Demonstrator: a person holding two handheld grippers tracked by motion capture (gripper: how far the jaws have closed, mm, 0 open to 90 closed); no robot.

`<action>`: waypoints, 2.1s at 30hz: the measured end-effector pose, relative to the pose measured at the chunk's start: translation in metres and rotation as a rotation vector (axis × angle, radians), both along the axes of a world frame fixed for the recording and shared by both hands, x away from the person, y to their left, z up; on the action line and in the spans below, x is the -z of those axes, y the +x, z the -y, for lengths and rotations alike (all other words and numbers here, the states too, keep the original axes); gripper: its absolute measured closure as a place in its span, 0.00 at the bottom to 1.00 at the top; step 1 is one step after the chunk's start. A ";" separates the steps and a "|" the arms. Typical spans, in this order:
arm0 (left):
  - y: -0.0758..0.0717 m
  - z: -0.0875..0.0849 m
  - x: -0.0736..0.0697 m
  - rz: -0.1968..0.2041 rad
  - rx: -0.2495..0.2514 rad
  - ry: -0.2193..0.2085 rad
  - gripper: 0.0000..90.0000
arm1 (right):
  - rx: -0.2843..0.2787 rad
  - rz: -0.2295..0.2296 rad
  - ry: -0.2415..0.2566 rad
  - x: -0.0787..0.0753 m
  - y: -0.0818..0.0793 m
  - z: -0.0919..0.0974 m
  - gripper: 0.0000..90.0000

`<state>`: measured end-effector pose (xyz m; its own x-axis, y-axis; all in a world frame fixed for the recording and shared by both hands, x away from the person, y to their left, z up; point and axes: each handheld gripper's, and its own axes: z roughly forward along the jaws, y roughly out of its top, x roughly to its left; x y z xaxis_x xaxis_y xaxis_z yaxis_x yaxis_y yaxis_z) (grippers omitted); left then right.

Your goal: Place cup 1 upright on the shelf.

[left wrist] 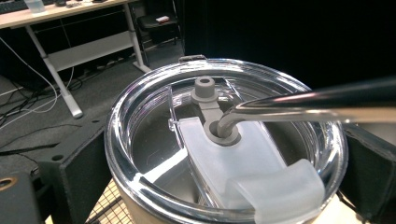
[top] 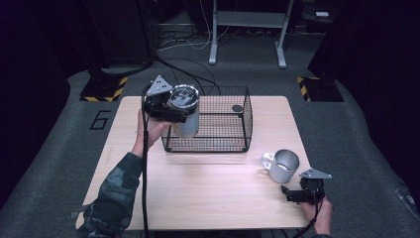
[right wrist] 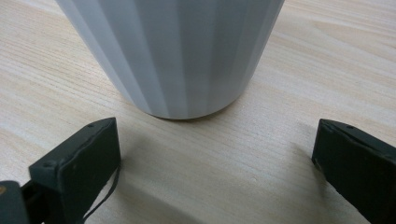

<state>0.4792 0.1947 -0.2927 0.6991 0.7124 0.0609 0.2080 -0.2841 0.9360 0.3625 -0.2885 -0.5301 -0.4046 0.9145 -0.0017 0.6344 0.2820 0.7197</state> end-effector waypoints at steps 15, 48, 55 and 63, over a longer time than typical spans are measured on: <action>0.023 0.006 0.010 -0.002 -0.041 0.018 0.04 | -0.001 0.004 0.001 0.000 0.000 0.000 0.01; 0.060 0.008 0.044 -0.048 -0.086 0.029 0.04 | -0.002 0.003 0.002 0.000 0.000 0.000 0.01; 0.067 0.011 0.056 -0.071 -0.102 0.036 0.04 | -0.003 0.005 0.002 0.000 0.000 0.000 0.01; 0.073 0.015 0.064 -0.089 -0.111 0.036 0.04 | 0.001 -0.001 0.003 0.000 0.000 0.000 0.01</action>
